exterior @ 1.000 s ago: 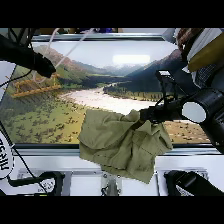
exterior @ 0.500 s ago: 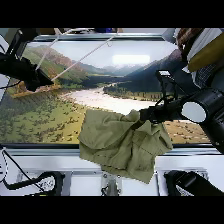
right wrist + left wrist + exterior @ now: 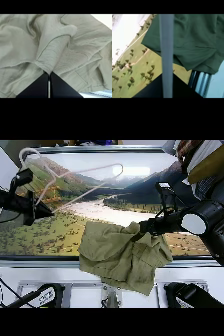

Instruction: Fold the clothes and pants, and hang the long-sleeved shirts on hangers.

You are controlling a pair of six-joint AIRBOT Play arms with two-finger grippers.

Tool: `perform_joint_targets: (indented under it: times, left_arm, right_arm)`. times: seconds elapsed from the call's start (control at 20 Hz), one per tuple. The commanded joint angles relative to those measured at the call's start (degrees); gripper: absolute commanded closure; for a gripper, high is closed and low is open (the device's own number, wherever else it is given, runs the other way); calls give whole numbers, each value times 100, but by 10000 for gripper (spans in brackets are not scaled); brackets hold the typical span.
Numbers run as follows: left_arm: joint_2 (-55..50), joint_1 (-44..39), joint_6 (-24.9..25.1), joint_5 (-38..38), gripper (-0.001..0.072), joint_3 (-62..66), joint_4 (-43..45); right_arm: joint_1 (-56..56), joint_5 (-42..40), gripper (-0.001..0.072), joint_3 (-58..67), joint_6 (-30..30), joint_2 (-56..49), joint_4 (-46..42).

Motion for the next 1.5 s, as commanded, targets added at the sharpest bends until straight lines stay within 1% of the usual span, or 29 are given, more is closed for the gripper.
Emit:
perform_joint_targets:
  times: [0.0, 0.25, 0.55, 0.75, 1.0, 1.15, 1.2, 1.25, 1.45]
  left_arm:
    - [94, 46, 466, 9, 693, -597, -33]
    - [101, -44, 595, -11, 694, -981, 13]
    - [210, -599, 857, 74, 694, -1598, 63]
    - [520, -892, 857, 260, 694, -2057, 310]
    - [861, -1451, 857, 518, 693, -2614, 310]
    - [787, -1720, 822, 693, 693, -2653, 310]
    - [728, -1766, 739, 802, 693, -2653, 310]
    - [654, -1805, 629, 905, 693, -2653, 310]
    - [352, -1845, 588, 1145, 693, -2653, 306]
  right_arm:
    - [4, -2, 695, 0, 4, -2, 4]
    - [-74, 0, 695, 92, 4, 4, 90]
    - [-557, 372, 696, 761, 61, 4, 90]
    - [-717, 507, 696, 859, 92, 7, 90]
    - [-715, 503, 696, 859, 94, 9, 96]
    - [-715, 503, 696, 859, 92, 11, 186]
    - [-715, 501, 696, 859, 92, 11, 249]
    - [-715, 503, 696, 859, 92, 11, 284]
    - [-710, 507, 696, 859, 92, 11, 306]
